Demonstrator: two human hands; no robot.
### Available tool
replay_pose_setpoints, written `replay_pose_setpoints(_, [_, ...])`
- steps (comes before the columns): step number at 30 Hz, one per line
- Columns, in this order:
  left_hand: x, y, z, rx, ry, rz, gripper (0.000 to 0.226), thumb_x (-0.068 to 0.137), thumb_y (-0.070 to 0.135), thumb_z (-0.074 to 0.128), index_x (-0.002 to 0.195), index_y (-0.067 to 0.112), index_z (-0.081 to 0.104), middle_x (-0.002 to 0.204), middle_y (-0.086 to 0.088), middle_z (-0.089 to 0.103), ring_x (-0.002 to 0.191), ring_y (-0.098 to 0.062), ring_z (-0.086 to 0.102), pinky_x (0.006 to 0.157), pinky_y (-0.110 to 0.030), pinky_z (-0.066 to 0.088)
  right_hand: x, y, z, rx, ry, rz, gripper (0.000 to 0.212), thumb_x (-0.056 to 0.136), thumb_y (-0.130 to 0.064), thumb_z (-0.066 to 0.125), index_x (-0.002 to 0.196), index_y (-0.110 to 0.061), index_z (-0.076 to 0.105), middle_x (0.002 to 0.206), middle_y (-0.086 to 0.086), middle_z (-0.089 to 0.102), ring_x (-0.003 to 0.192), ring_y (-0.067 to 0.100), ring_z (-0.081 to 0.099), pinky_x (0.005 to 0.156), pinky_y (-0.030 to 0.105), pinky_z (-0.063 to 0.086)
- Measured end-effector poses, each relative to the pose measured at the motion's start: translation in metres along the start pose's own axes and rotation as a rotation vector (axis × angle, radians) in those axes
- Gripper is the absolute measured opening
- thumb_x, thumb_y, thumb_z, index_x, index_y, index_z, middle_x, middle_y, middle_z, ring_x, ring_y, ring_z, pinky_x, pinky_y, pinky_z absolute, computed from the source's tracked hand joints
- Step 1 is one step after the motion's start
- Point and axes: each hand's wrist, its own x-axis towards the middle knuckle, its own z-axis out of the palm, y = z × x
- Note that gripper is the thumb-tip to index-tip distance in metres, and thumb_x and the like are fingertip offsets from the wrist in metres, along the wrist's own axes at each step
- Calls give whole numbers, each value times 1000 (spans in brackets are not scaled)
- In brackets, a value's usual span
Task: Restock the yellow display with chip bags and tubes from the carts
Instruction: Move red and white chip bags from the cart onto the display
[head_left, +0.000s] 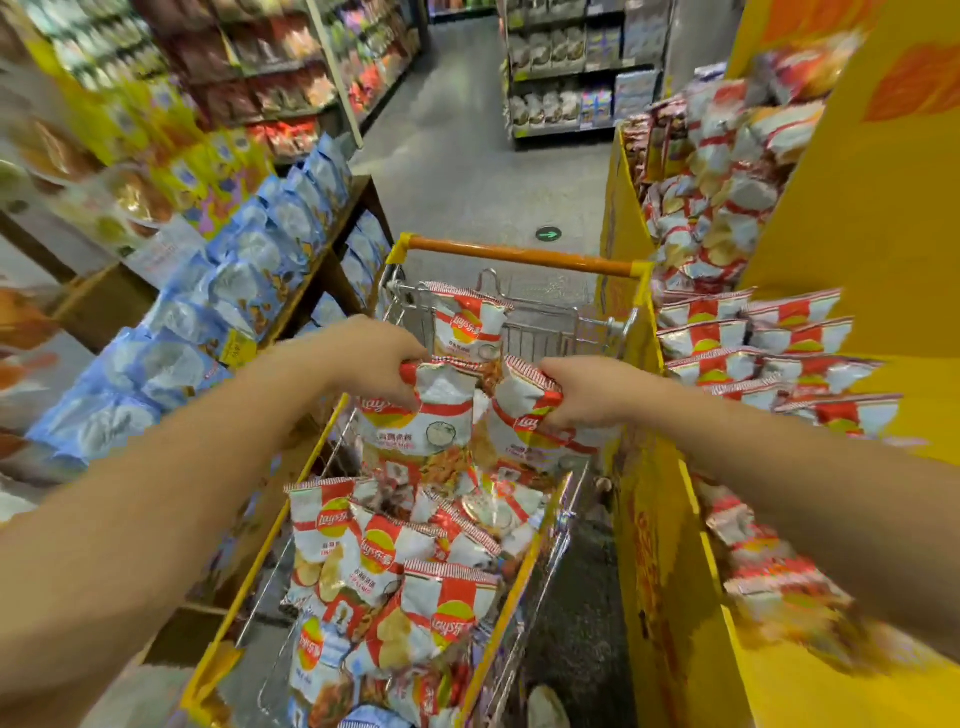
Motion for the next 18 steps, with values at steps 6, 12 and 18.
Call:
replay_pose_setpoints(6, [-20,94,-77,-39,205,19,42,80,60,65,104,27,54,86,6,61,86,-18,59,71,-31,47,-109,78,-66,95,291,18,47,80,-39,71,120,-22,52,111,5,64,99,27,59,73,31,42])
replay_pose_setpoints(12, [-12,220,-116,-89,366,95,44,76,65,63,80,27,43,75,12,49,81,-20,55,71,-35,48,-236,166,-86,0,293,120,76,78,-36,73,143,-29,33,128,4,59,111,28,58,76,25,38])
replay_pose_setpoints(18, [5,363,-96,-139,391,206,53,74,74,57,92,27,40,102,-2,64,99,-29,61,70,-36,49,-357,242,-72,-157,81,267,42,76,-43,74,102,-31,43,95,-4,60,85,23,55,65,28,36])
